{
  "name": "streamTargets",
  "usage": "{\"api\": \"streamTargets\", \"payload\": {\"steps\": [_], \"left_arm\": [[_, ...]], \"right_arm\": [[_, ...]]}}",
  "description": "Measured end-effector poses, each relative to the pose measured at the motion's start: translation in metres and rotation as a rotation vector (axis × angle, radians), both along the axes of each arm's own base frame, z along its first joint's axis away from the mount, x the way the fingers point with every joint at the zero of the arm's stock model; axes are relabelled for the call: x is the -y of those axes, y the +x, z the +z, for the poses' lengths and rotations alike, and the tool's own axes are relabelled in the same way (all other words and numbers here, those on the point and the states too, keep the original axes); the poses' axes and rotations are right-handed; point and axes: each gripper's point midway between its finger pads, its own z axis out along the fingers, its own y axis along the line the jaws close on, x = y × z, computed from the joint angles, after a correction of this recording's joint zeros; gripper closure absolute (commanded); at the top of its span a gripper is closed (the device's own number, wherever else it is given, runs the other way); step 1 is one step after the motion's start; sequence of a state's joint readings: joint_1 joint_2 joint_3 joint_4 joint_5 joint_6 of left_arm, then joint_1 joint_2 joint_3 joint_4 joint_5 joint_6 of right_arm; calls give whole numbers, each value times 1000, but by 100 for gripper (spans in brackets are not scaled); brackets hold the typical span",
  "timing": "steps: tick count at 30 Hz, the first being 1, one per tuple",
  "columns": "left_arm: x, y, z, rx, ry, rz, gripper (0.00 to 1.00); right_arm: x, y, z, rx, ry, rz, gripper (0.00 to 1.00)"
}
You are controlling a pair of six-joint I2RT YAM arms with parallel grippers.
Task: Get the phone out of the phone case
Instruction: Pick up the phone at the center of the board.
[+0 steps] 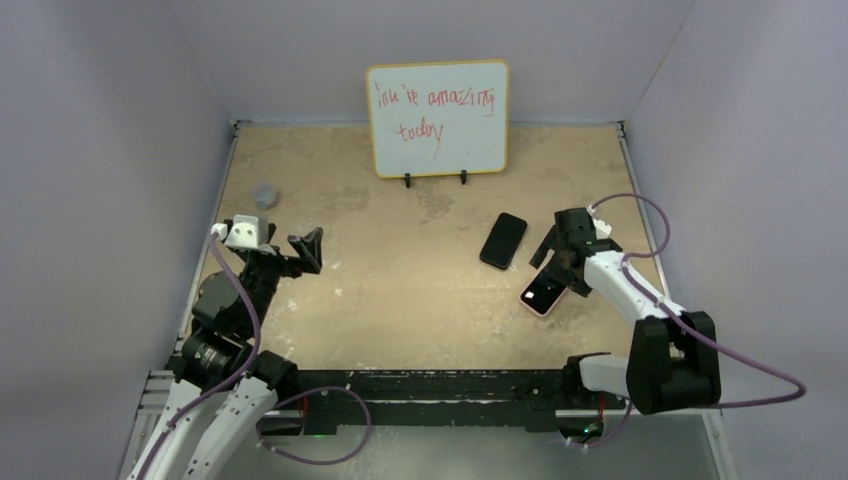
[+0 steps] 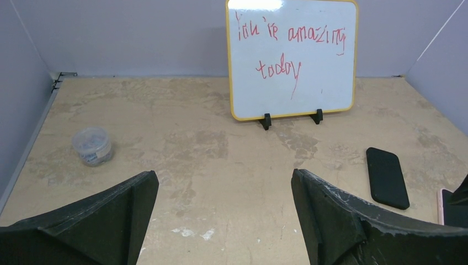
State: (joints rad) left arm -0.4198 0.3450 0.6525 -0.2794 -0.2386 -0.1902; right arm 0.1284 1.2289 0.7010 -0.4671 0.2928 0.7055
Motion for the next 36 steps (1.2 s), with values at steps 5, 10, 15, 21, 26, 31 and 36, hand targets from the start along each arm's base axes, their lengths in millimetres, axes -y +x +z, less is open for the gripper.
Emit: {"api": "streamTargets", "payload": {"steps": [5, 10, 15, 21, 26, 31, 36], "left_arm": [[1, 2, -2, -10, 5, 0, 4], [1, 3, -4, -15, 11, 0, 4], [1, 3, -5, -15, 25, 0, 4], [1, 5, -7, -24, 30, 0, 4], [1, 5, -8, -25, 31, 0, 4], [2, 5, -8, -26, 32, 0, 4], [2, 5, -8, -26, 31, -2, 4]], "right_arm": [[3, 3, -20, -72, -8, -5, 1], [6, 3, -28, -102, -22, -13, 1], [9, 7, -29, -104, -36, -16, 1], [11, 12, -33, -109, -47, -21, 1], [9, 17, -36, -111, -39, -17, 2], [4, 24, -38, -112, -13, -15, 10], [2, 24, -38, -104, -2, -11, 17]]}}
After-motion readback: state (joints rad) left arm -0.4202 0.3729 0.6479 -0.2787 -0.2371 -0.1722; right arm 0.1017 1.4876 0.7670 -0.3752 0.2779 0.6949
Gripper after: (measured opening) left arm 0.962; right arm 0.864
